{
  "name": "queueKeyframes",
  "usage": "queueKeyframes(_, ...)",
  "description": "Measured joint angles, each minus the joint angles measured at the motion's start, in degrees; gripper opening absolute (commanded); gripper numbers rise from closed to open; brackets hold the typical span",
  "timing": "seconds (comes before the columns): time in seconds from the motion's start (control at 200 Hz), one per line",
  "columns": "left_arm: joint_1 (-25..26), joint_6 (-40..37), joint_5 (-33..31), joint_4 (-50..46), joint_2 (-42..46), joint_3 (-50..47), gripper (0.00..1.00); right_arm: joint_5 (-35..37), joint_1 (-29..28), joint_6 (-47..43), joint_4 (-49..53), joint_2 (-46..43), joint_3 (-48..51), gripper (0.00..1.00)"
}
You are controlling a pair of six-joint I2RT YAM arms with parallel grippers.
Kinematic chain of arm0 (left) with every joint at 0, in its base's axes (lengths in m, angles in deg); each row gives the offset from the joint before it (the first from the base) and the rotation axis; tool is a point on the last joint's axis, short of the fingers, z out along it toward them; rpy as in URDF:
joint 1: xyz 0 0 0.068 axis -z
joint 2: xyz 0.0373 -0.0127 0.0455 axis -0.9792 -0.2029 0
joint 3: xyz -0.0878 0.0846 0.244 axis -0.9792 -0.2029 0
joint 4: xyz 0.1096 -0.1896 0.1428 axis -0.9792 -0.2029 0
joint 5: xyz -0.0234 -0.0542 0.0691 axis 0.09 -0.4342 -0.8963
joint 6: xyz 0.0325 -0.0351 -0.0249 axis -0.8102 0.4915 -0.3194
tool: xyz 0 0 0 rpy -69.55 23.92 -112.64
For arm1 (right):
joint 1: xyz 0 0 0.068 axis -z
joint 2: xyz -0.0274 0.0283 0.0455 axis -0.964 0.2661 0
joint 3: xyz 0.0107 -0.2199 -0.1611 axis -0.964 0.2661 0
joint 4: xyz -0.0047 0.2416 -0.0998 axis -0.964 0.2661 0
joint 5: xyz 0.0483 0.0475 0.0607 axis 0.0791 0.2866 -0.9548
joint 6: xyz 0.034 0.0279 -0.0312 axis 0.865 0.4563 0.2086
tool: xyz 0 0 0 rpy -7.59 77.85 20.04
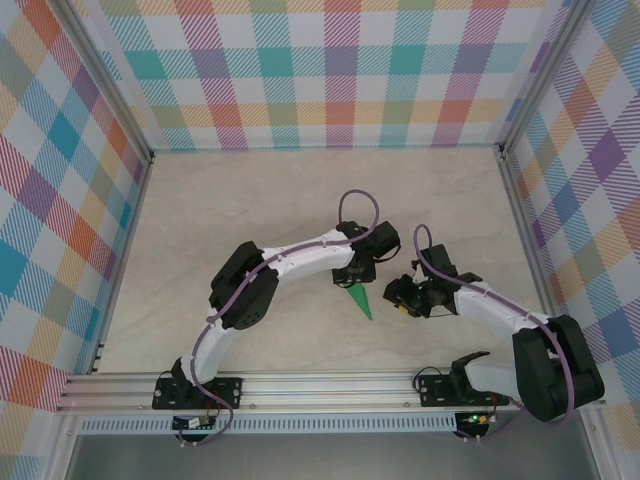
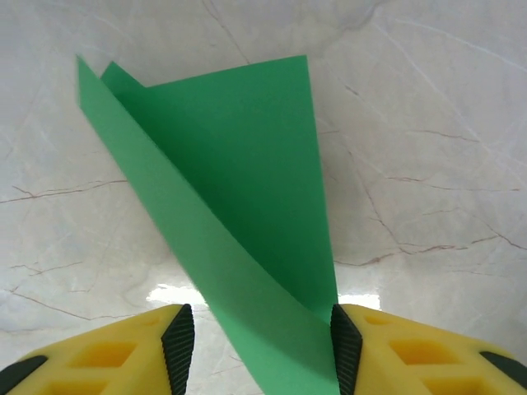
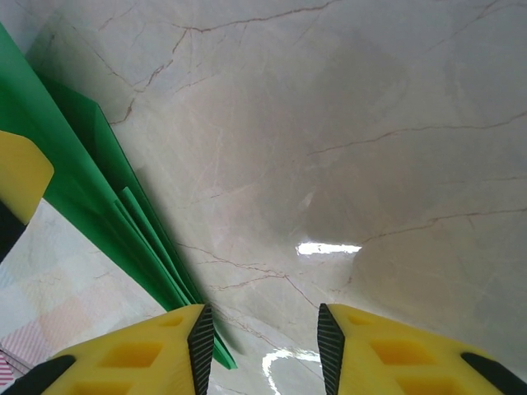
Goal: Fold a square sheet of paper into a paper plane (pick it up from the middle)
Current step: Move a paper plane to the center of the table.
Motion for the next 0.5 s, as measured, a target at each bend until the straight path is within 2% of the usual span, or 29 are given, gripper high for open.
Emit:
queueKeyframes(0.17, 0.00, 0.02, -0.61, 1.40, 1.68, -3.72, 0.41, -1.49, 0.00, -0.42, -0.46, 0.74, 0.00, 0.44)
queueKeyframes(0.425, 0.00, -0.02, -1.97, 5.51, 9.18, -12.35, 0.30, -7.15, 0.00, -3.08, -4.63, 4.02, -0.28, 0.49)
queueKeyframes(0.5, 0.00, 0.04, -2.01, 6.73, 10.71, -13.86, 0.22, -8.44, -0.35, -3.82, -5.64, 6.34, -1.14, 0.49)
